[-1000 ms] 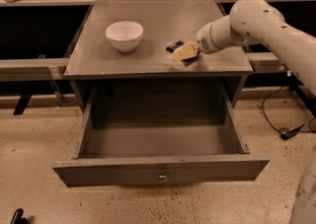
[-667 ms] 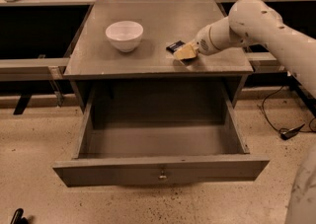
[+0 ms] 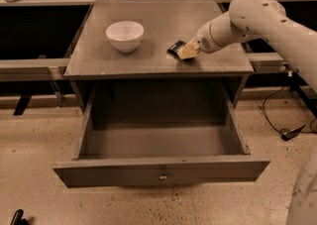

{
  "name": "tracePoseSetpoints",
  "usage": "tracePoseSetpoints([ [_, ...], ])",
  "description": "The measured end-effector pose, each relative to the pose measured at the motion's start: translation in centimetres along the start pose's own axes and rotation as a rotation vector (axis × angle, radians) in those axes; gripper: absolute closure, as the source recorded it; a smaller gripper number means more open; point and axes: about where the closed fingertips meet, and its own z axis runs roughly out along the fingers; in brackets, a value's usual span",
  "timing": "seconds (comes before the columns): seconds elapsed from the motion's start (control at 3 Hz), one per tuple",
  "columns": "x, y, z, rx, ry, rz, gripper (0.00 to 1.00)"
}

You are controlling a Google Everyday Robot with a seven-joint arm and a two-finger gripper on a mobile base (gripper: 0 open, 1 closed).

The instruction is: Place rxbar blueberry into top drawer

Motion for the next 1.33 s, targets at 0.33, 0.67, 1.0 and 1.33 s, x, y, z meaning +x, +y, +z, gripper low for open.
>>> tracePoseSetpoints([
  [0.33,-0.5,0.4,-1.6,-0.065,-0.103,-0.026,1.0],
  [0.67,-0.6,3.7,-4.8,-0.235,-0.265,-0.049,1.0],
  [1.0,-0.6,9.8,-6.4,-0.431,-0.342,-0.183,1.0],
  [1.33,0.7,15.8,-7.4,-0.559,-0.282,-0.385,1.0],
])
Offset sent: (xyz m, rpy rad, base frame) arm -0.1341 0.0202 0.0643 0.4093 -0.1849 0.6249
